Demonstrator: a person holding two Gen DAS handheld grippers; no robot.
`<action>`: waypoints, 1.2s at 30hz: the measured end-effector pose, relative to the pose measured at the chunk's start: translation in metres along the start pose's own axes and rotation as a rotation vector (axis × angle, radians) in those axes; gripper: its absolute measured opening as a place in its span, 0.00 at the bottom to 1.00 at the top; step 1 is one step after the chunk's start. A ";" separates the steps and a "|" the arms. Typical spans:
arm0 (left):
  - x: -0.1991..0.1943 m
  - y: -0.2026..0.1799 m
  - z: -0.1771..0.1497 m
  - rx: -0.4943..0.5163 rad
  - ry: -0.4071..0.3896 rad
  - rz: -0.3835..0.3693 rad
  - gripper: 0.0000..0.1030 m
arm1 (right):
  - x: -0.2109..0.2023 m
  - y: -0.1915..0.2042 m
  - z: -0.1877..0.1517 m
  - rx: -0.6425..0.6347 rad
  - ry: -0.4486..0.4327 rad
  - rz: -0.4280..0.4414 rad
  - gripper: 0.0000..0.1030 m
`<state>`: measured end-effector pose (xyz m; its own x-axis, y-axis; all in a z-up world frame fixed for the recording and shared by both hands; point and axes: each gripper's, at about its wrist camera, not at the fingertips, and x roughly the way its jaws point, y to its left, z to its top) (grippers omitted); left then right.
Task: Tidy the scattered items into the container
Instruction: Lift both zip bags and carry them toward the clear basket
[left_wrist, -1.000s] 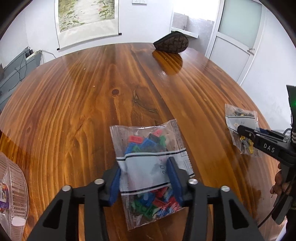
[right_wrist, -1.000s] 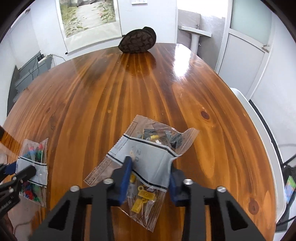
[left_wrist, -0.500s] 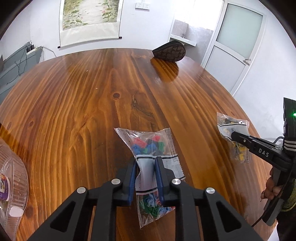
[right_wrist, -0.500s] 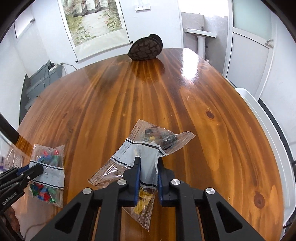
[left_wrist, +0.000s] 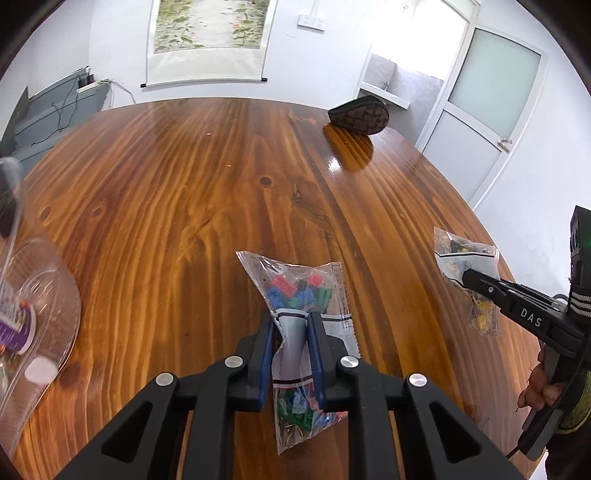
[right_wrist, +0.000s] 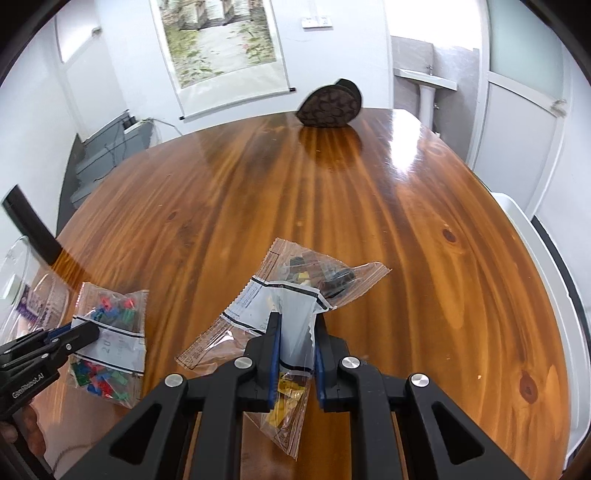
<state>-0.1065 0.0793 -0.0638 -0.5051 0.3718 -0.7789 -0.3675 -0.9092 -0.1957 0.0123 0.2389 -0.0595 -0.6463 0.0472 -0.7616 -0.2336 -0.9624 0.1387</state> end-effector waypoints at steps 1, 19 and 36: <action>-0.003 0.001 -0.001 -0.004 -0.006 0.002 0.16 | -0.002 0.004 -0.001 -0.010 -0.002 0.009 0.15; -0.062 0.022 -0.025 -0.062 -0.115 0.056 0.10 | -0.023 0.085 -0.011 -0.173 -0.021 0.168 0.15; -0.117 0.046 -0.046 -0.135 -0.206 0.112 0.10 | -0.041 0.145 -0.023 -0.289 -0.045 0.283 0.15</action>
<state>-0.0284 -0.0145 -0.0089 -0.6899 0.2856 -0.6652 -0.2000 -0.9583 -0.2040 0.0218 0.0909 -0.0222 -0.6888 -0.2246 -0.6893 0.1674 -0.9744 0.1502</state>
